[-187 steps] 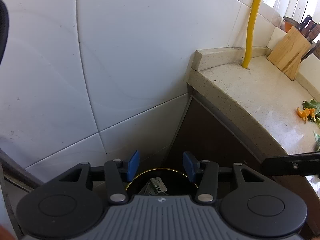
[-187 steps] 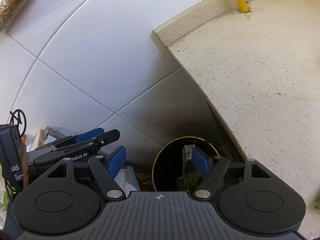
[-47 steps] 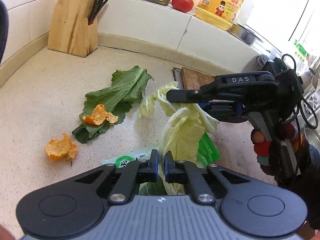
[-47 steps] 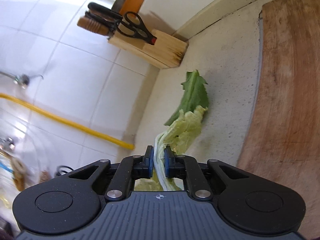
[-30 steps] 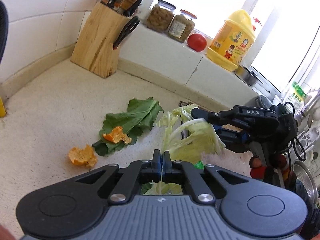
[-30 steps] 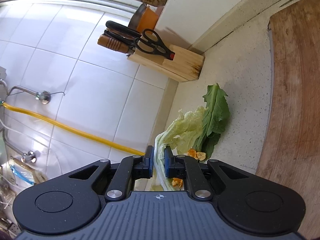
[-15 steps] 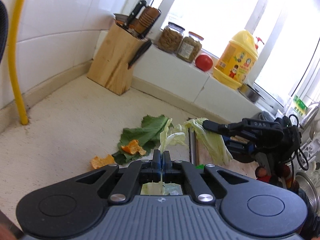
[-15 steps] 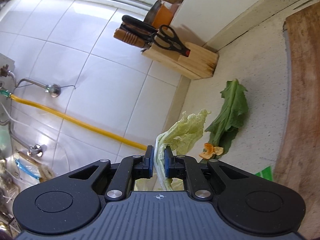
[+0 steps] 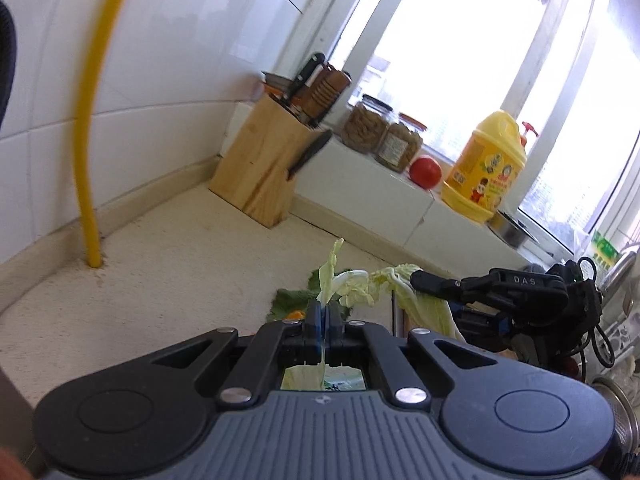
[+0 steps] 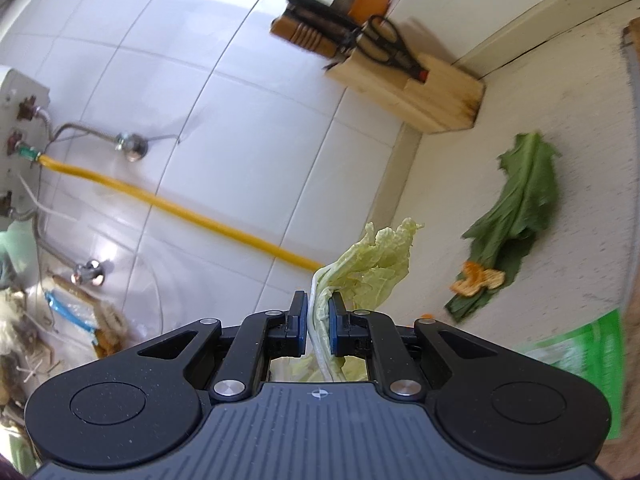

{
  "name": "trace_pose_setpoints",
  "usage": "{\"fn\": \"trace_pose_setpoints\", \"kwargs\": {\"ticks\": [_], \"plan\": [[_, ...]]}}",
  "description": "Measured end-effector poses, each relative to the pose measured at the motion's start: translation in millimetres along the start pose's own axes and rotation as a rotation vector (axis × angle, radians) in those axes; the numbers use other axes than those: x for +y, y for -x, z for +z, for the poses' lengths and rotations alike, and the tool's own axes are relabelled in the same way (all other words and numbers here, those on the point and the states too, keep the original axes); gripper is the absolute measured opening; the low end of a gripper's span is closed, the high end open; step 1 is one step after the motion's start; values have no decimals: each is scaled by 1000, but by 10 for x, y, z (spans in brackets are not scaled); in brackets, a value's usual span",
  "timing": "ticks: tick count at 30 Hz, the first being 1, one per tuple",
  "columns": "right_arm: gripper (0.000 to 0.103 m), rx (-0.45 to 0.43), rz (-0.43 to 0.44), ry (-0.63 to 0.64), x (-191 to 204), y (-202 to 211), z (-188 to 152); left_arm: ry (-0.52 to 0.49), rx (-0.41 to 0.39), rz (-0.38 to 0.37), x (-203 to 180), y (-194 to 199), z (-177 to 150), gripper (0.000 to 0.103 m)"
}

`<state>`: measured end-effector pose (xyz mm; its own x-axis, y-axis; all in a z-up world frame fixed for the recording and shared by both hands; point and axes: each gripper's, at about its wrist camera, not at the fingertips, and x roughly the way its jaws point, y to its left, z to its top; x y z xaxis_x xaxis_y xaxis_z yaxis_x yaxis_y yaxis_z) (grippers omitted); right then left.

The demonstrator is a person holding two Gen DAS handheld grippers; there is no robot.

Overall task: Collect trash
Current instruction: 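Lift both held cabbage leaves off the counter toward the counter edge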

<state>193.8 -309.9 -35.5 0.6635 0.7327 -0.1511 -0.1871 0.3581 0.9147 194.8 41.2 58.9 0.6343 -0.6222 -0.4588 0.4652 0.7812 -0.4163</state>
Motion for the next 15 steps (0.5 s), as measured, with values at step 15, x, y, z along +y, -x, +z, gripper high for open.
{"fn": "trace_pose_setpoints", "kwargs": {"ticks": [15], "plan": [[15, 229, 109, 51, 420, -843, -382, 92, -118, 173, 433, 853, -199, 1]]}}
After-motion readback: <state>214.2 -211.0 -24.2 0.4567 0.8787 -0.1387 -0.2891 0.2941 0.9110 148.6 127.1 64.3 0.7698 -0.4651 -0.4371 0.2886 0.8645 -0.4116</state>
